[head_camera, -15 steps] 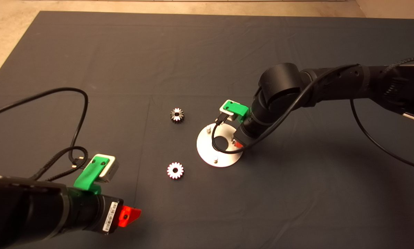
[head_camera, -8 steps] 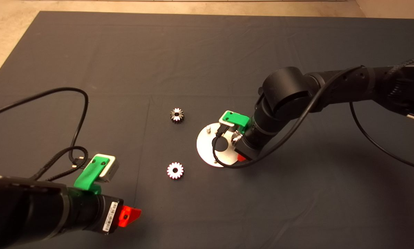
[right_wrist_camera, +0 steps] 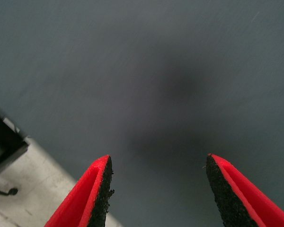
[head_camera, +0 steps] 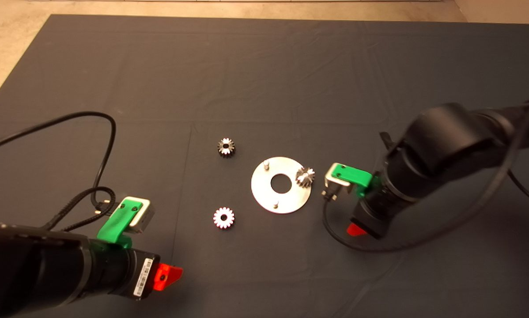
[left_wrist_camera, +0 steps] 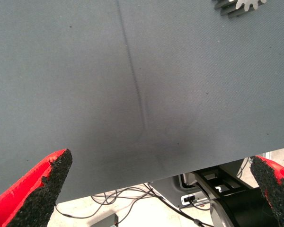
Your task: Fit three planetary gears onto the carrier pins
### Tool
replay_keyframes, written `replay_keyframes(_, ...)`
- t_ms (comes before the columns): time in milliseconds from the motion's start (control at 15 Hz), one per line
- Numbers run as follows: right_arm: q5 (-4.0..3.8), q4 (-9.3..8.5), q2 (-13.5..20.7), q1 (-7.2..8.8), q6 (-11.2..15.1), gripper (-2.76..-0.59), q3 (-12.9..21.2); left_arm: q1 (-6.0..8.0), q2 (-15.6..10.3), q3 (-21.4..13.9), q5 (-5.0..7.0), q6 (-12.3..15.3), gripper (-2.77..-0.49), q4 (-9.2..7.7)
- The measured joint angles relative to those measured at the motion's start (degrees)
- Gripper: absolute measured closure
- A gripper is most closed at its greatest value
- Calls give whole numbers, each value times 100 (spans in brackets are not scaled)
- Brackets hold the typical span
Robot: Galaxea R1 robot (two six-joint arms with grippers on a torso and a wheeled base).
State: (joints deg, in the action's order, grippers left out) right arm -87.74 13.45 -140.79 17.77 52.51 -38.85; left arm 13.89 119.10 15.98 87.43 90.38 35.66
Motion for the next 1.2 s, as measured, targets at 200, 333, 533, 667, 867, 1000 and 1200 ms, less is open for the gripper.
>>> replay_keyframes(200,4,-68,453,-50,519,-144,1071,-2,161,0,1,-6,-275,-2)
replay_keyframes(333,6,-146,625,-94,757,-144,1518,-2,317,0,2,-9,-275,-11)
replay_keyframes(533,4,-282,774,-172,940,-144,1671,-2,636,0,0,-26,-275,-165)
replay_keyframes(667,2,-361,799,-247,995,-144,1753,-2,744,0,0,-90,-275,-331)
replay_keyframes(867,4,-413,832,-254,1016,-144,1824,-2,830,47,2,-311,-275,-648)
replay_keyframes(1000,4,-430,873,-258,1019,-144,1846,-2,934,195,2,-509,-275,-791)
replay_keyframes(1200,4,-446,910,-271,1019,-144,1867,-2,1150,643,0,-899,-275,-887)
